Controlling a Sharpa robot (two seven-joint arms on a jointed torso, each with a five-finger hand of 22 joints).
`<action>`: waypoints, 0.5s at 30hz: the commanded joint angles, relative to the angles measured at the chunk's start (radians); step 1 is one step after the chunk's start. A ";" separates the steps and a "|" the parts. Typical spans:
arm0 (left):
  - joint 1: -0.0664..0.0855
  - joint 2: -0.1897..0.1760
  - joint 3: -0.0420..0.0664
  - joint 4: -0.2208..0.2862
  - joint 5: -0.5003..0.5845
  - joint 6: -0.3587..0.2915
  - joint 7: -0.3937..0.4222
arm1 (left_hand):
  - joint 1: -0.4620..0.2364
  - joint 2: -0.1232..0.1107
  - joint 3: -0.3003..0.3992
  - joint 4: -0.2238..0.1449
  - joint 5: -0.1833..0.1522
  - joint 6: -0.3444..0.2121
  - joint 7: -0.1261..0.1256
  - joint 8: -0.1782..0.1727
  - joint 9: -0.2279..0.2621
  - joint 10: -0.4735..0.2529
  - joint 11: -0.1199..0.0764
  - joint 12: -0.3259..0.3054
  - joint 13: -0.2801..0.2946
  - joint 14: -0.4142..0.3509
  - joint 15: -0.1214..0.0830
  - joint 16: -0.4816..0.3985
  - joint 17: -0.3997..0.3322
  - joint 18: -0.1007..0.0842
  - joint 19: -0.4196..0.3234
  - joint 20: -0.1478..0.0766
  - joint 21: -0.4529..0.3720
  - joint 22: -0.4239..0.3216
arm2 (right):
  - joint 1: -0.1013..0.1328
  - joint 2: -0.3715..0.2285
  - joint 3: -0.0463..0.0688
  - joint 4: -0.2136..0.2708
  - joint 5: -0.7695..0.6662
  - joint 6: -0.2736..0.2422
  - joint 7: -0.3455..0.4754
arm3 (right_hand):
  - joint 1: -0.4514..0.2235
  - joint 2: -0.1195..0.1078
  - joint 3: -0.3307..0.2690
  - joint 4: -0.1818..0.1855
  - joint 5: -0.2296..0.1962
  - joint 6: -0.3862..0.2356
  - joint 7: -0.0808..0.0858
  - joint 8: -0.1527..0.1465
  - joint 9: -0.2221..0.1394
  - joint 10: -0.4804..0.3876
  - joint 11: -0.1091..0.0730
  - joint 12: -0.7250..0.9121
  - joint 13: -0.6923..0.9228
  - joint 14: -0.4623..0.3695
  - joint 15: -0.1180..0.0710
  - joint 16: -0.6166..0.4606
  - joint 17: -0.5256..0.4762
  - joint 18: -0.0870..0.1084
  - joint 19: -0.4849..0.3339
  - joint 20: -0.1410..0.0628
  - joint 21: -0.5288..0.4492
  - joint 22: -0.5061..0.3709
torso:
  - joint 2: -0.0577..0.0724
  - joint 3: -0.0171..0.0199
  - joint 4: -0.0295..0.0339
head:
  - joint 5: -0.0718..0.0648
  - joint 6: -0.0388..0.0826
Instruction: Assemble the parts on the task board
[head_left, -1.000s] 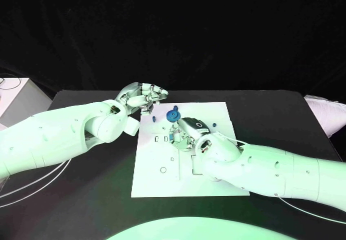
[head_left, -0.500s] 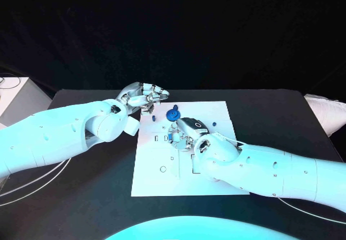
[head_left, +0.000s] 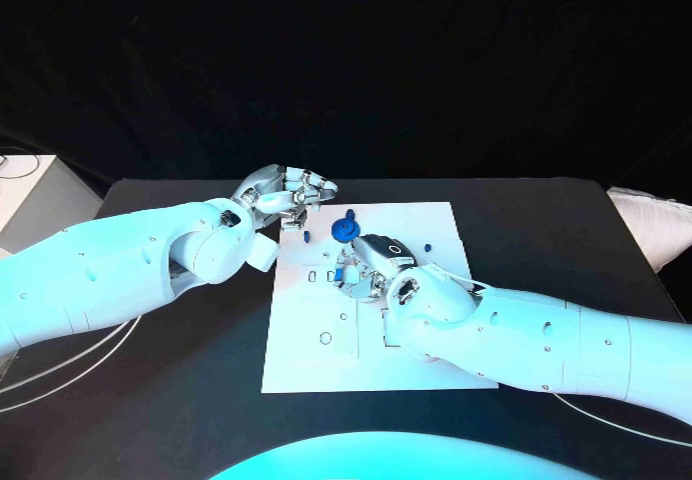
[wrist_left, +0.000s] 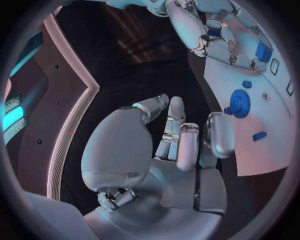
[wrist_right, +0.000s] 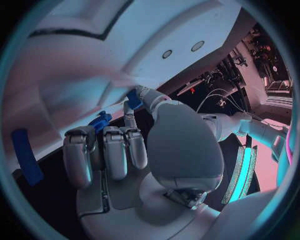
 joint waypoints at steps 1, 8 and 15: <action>0.000 0.002 0.001 0.001 -0.007 0.021 0.000 | -0.007 -0.001 0.002 0.005 0.003 -0.007 0.002 0.004 0.001 -0.008 -0.002 0.005 0.001 0.061 0.001 0.006 0.140 -0.015 0.008 0.002 0.006 0.001 | -0.005 0.002 -0.004 -0.004 -0.001 0.045 -0.007 | -0.011 -0.006 -0.008 0.004 -0.007 -0.012 0.004 -0.010 -0.009 0.077 0.001 -0.008 0.234 0.098 -0.001 -0.005 0.237 -0.007 0.105 -0.005 0.004 0.264 | 0.001 0.0008 0.0002 | -0.002 -0.001; 0.000 0.003 0.001 0.000 -0.010 0.024 -0.002 | -0.006 -0.001 0.002 0.004 0.003 -0.008 0.002 0.004 0.001 -0.009 -0.002 0.006 0.002 0.061 0.000 0.006 0.140 -0.015 0.007 0.002 0.006 0.001 | -0.005 0.003 -0.004 -0.007 -0.001 0.043 -0.010 | -0.011 -0.013 -0.019 0.008 -0.014 -0.041 0.014 -0.023 -0.017 0.066 0.009 -0.020 0.224 0.097 0.006 -0.007 0.232 -0.007 0.105 0.001 0.004 0.264 | 0.000 0.0006 0.0013 | -0.006 -0.002; 0.000 0.002 0.001 0.000 -0.012 0.026 -0.004 | -0.005 -0.001 0.002 0.004 0.003 -0.009 0.002 0.004 0.001 -0.010 -0.002 0.006 0.002 0.061 0.000 0.007 0.141 -0.015 0.008 0.002 0.006 0.002 | -0.005 0.002 -0.004 -0.003 -0.003 0.031 -0.012 | -0.003 -0.015 -0.030 0.013 -0.017 -0.088 0.032 -0.050 -0.033 0.034 0.025 -0.057 0.192 0.096 0.019 -0.008 0.229 -0.007 0.105 0.012 0.004 0.264 | 0.001 0.0013 0.0006 | -0.008 -0.003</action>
